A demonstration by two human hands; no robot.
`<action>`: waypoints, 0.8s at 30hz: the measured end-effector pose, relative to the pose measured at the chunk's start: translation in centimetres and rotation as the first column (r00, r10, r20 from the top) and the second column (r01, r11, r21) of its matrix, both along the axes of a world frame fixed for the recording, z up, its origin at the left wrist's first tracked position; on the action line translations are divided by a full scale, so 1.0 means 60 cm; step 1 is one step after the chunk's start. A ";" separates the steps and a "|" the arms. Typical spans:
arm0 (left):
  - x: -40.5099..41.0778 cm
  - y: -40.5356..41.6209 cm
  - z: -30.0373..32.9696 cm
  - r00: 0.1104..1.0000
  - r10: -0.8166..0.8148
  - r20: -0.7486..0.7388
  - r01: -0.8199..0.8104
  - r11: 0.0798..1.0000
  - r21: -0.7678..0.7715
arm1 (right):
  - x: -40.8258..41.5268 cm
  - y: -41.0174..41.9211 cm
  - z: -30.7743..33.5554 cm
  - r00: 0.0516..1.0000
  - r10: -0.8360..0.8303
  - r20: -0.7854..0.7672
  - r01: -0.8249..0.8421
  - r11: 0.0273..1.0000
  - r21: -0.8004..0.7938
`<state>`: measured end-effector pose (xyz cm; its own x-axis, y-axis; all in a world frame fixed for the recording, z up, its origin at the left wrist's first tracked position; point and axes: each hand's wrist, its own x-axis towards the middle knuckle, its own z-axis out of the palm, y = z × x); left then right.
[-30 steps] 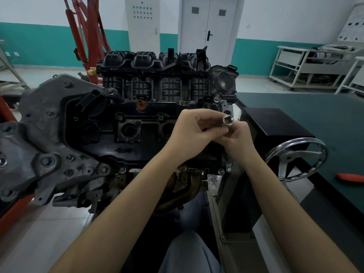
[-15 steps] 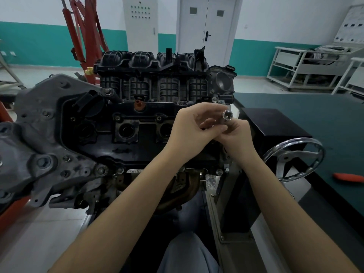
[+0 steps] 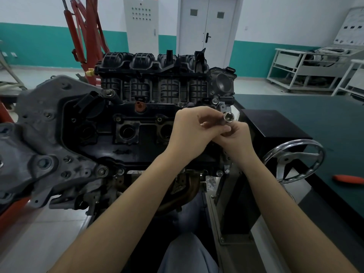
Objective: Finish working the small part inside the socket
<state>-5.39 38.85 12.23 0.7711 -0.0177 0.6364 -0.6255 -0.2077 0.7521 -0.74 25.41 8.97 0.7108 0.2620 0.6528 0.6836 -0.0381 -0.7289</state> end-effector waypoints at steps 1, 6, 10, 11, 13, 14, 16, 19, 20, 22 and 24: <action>0.000 -0.001 0.000 1.000 -0.007 0.001 0.007 1.000 0.001 | 0.000 -0.002 -0.002 1.000 0.021 -0.012 -0.021 1.000 0.008; -0.001 0.000 -0.001 0.988 -0.154 -0.031 0.153 0.987 -0.039 | 0.000 -0.004 -0.004 0.999 0.004 -0.046 -0.004 1.000 0.011; 0.001 -0.004 -0.002 0.999 -0.019 0.029 0.018 0.999 0.033 | -0.004 0.002 0.005 1.000 -0.022 0.004 0.022 1.000 -0.005; 0.001 -0.005 -0.002 1.000 -0.004 0.024 0.003 1.000 0.022 | -0.004 0.001 0.005 1.000 -0.015 0.006 0.015 1.000 -0.006; 0.000 -0.004 0.000 1.000 -0.030 0.002 0.030 1.000 -0.008 | -0.004 -0.002 0.003 1.000 0.014 -0.005 -0.014 1.000 -0.007; -0.001 -0.003 0.001 0.997 -0.073 -0.008 0.073 0.997 -0.027 | -0.004 -0.003 0.001 1.000 0.022 -0.011 -0.022 1.000 -0.012; -0.002 0.000 -0.001 0.987 -0.162 -0.017 0.161 0.986 -0.045 | -0.004 -0.004 0.002 1.000 0.007 -0.003 -0.007 1.000 -0.020; -0.002 -0.003 -0.004 0.996 -0.092 0.002 0.092 0.995 0.026 | -0.004 0.001 0.005 0.998 -0.040 0.037 0.041 0.999 -0.028; -0.002 -0.005 -0.005 1.000 -0.017 0.026 0.016 0.998 0.060 | -0.004 0.002 0.005 0.998 -0.043 0.049 0.045 0.999 -0.031; -0.001 -0.007 -0.004 0.995 0.083 0.060 -0.088 0.992 0.087 | -0.004 0.003 0.004 0.997 -0.043 0.066 0.045 0.999 -0.029; -0.002 -0.007 -0.003 0.995 0.076 0.059 -0.081 0.992 0.094 | -0.003 0.002 -0.001 0.996 -0.035 0.079 0.038 0.999 -0.039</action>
<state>-5.54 38.44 12.03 0.7363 -0.0217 0.6763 -0.6443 -0.3276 0.6910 -0.92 25.50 8.93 0.6673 0.2641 0.6964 0.7362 -0.0922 -0.6704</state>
